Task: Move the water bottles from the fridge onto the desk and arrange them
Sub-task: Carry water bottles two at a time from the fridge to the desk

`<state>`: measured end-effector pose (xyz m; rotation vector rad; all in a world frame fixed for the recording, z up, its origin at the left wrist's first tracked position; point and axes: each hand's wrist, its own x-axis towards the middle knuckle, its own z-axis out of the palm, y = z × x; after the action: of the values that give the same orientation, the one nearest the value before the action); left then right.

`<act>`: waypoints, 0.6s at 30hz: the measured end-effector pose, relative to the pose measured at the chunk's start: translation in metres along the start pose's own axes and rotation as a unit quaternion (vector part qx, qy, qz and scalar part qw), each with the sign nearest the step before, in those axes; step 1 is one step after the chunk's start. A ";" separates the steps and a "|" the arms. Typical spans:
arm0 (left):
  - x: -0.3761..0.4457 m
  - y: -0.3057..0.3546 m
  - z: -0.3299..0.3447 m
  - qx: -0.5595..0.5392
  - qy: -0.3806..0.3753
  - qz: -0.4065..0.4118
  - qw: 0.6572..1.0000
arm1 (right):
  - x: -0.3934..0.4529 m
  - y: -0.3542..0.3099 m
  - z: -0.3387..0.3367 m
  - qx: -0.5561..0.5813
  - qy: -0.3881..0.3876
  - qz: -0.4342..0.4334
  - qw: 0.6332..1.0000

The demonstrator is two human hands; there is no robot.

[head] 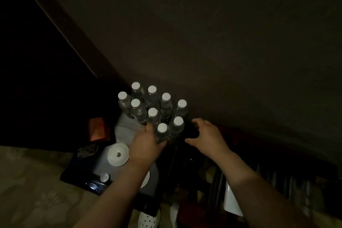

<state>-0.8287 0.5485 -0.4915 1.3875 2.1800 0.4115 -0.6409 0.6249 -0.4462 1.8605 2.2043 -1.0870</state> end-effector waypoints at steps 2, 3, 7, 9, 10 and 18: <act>0.008 -0.014 0.023 -0.033 0.006 -0.001 0.999 | 0.022 0.007 0.025 0.014 0.013 0.005 1.000; 0.008 -0.016 0.028 -0.047 0.012 -0.004 0.999 | 0.027 0.007 0.031 0.018 0.020 0.004 1.000; 0.011 -0.024 0.059 -0.099 0.033 -0.033 0.994 | 0.051 0.016 0.068 0.048 0.027 0.006 0.998; 0.013 -0.023 0.068 -0.137 0.049 -0.050 0.988 | 0.058 0.019 0.082 0.080 0.039 0.008 0.996; 0.014 -0.022 0.071 -0.155 0.058 -0.060 0.984 | 0.061 0.020 0.088 0.096 0.048 0.010 0.994; 0.023 -0.027 0.089 -0.181 0.081 -0.090 0.976 | 0.070 0.021 0.108 0.176 0.102 0.014 0.979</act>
<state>-0.8057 0.5558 -0.5848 0.9797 2.1970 0.8302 -0.6824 0.6264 -0.5702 2.2290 2.1931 -1.4192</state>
